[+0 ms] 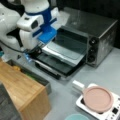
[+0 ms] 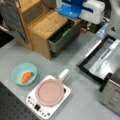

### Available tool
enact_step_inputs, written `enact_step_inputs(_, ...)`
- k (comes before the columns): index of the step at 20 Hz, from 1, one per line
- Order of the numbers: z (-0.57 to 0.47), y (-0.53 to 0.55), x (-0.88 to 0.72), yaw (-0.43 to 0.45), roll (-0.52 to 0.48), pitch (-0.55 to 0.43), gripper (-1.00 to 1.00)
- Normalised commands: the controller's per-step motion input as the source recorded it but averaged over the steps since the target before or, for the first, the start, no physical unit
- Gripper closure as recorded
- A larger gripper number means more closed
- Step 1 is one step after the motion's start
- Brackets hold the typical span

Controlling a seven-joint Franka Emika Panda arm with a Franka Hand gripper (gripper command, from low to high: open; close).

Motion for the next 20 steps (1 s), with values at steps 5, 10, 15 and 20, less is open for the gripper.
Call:
enact_step_inputs(5, 0.05, -0.3, 0.26, 0.098, -0.027, 0.116, -1.0)
enact_step_inputs(10, -0.02, -0.17, 0.31, 0.113, -0.069, 0.103, -1.0)
enact_step_inputs(15, 0.03, -0.27, 0.35, 0.161, -0.071, 0.116, -1.0)
enact_step_inputs(20, 0.18, -0.42, 0.58, 0.17, -0.053, 0.169, -1.0)
